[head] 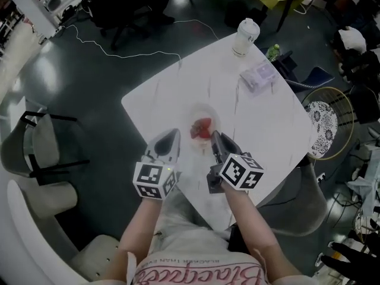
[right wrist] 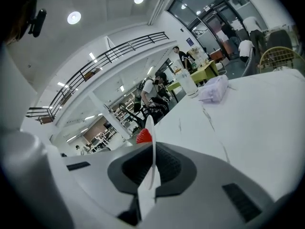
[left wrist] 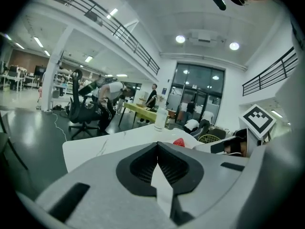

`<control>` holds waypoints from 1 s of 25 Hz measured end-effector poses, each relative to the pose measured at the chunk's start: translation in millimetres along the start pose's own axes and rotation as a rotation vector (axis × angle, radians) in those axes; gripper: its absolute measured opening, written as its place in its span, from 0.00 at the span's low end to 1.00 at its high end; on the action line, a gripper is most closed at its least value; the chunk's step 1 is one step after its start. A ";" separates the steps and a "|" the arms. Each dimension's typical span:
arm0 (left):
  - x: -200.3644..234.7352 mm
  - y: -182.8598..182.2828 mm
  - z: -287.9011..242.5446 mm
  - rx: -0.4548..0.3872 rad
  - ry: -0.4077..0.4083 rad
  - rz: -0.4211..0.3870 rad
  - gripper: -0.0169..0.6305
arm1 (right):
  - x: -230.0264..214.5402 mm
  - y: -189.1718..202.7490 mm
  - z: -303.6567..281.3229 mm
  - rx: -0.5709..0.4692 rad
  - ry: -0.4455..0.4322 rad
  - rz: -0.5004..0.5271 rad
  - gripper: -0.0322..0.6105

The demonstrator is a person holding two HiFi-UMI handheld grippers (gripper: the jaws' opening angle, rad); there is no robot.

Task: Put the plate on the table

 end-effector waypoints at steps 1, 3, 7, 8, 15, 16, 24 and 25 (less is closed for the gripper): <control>6.5 2.5 -4.8 0.006 0.000 0.006 0.03 | -0.9 0.5 -9.5 0.010 0.004 0.000 0.06; 18.5 8.0 -14.0 0.024 -0.002 0.019 0.03 | -3.1 1.6 -27.9 0.030 0.016 0.005 0.06; 36.5 14.9 -33.0 0.051 0.013 0.036 0.03 | -10.5 1.1 -61.6 0.069 0.048 0.014 0.06; 39.2 16.0 -37.7 0.054 0.019 0.038 0.03 | -13.0 0.7 -68.4 0.076 0.054 0.011 0.06; 63.3 25.6 -60.2 0.085 0.048 0.042 0.03 | -23.2 -5.0 -104.1 0.071 0.118 0.031 0.07; 65.2 27.3 -62.8 0.090 0.054 0.044 0.03 | -25.4 -4.8 -107.4 0.070 0.135 0.038 0.07; 69.9 32.5 -83.3 0.115 0.113 0.026 0.03 | -50.5 -3.8 -123.8 0.068 0.260 0.083 0.14; 69.7 33.5 -85.6 0.117 0.117 0.025 0.03 | -52.8 -5.2 -125.5 0.071 0.268 0.106 0.14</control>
Point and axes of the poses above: the fingertips, and each gripper's own axes: z backward along the fingers, x to its left, y out of its underside, the point moved 10 cm from there along z, backward along the fingers, and after that the axes turned 10 degrees about -z, right-handed, at the moved point
